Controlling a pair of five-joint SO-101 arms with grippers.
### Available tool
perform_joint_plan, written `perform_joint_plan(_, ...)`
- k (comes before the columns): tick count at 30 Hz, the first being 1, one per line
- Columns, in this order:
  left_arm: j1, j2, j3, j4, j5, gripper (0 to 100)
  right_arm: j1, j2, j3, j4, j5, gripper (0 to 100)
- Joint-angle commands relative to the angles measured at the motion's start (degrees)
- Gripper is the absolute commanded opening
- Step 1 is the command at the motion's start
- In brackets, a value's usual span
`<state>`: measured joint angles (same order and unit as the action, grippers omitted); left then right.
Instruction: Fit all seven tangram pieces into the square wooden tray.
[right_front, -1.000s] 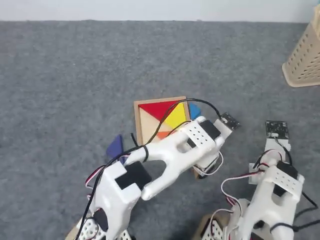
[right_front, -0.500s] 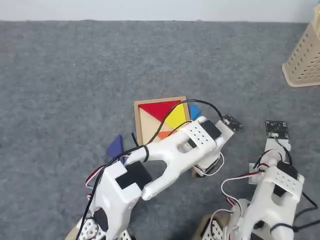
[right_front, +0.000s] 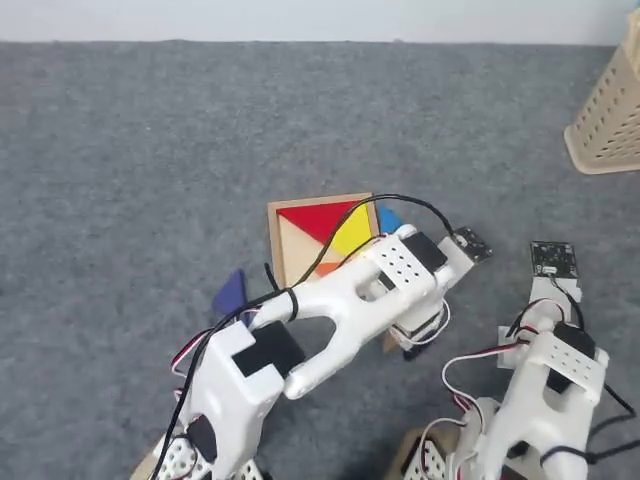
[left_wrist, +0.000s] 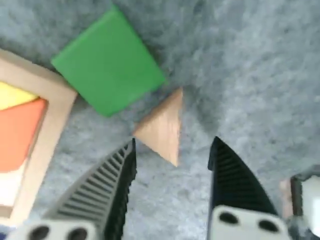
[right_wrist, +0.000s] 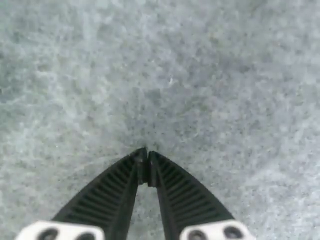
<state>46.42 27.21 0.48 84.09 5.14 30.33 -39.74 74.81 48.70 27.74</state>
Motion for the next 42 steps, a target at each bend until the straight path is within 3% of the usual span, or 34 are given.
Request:
perform_joint_plan(1, -0.97, -0.09, -2.15, -3.69, -2.81, 23, -0.66, -1.80, -0.26, -1.01, 0.70, 0.6)
perform_joint_plan(18, -1.05, 5.54, -4.97, -2.29, -2.64, 22, -0.66, -1.80, -0.26, -1.01, 0.70, 0.6)
perform_joint_plan(23, -0.88, 5.01, -5.23, -0.88, -2.55, 11, -0.66, -1.80, -0.26, -1.01, 0.70, 0.6)
perform_joint_plan(28, -0.97, 4.84, -5.32, 2.11, -2.55, 10, -0.66, -1.80, -0.26, -1.01, 0.70, 0.6)
perform_joint_plan(35, -1.41, -7.56, -5.05, 7.82, -2.90, 8, -0.66, -1.80, -0.26, -1.01, 0.70, 0.6)
perform_joint_plan(42, -12.13, -21.19, -4.97, 10.99, -5.89, 8, -0.66, -1.80, -0.26, -1.01, 0.70, 0.6)
